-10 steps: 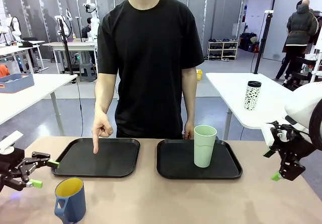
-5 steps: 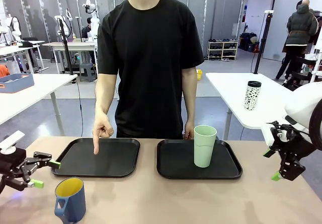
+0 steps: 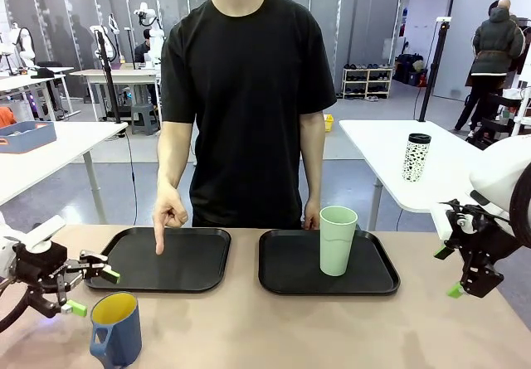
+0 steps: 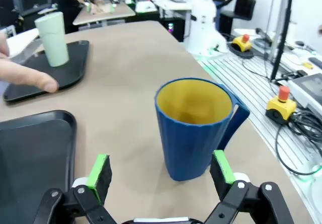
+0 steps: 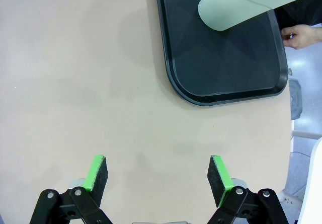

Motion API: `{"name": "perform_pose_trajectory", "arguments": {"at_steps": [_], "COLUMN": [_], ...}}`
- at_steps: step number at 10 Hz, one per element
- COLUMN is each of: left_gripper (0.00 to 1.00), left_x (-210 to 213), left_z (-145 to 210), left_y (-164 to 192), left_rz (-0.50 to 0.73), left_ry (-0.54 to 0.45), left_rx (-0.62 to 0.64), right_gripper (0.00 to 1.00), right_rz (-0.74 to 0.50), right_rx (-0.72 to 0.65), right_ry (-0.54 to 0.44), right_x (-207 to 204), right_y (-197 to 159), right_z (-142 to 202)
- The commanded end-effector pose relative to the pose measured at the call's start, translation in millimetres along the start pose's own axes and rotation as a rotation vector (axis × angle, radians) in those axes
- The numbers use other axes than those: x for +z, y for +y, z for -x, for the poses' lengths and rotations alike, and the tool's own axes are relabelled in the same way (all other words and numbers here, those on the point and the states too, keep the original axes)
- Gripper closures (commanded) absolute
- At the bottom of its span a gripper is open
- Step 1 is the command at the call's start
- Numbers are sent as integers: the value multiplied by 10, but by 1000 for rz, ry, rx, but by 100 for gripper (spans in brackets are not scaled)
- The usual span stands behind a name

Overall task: Sort and store the cups by type.
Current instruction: Pick up the Handle plastic cup and place it into the empty Flat Tray.

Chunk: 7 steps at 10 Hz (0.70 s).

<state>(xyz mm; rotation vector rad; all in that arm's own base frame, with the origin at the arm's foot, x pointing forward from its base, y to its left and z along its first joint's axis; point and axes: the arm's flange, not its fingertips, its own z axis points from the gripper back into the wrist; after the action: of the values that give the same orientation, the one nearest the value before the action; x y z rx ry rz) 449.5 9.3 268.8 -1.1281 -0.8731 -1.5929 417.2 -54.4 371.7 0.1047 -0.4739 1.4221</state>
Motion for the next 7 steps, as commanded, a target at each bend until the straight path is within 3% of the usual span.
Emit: {"name": "perform_pose_trajectory", "arguments": {"at_steps": [1,4,7], "left_gripper": [0,0,0], "left_x": [-38,-89,-168], "left_z": [246,275,350], "left_y": [-59,-116,-137], "left_rz": [44,109,80], "left_ry": [35,45,21], "left_rx": [-24,5,-9], "right_gripper": [0,0,0], "right_rz": [6,6,6], "right_rx": [3,3,3], "right_ry": [6,6,6], "right_x": [-20,-20,-20], "right_y": [-27,-27,-27], "right_z": [0,0,0]}}
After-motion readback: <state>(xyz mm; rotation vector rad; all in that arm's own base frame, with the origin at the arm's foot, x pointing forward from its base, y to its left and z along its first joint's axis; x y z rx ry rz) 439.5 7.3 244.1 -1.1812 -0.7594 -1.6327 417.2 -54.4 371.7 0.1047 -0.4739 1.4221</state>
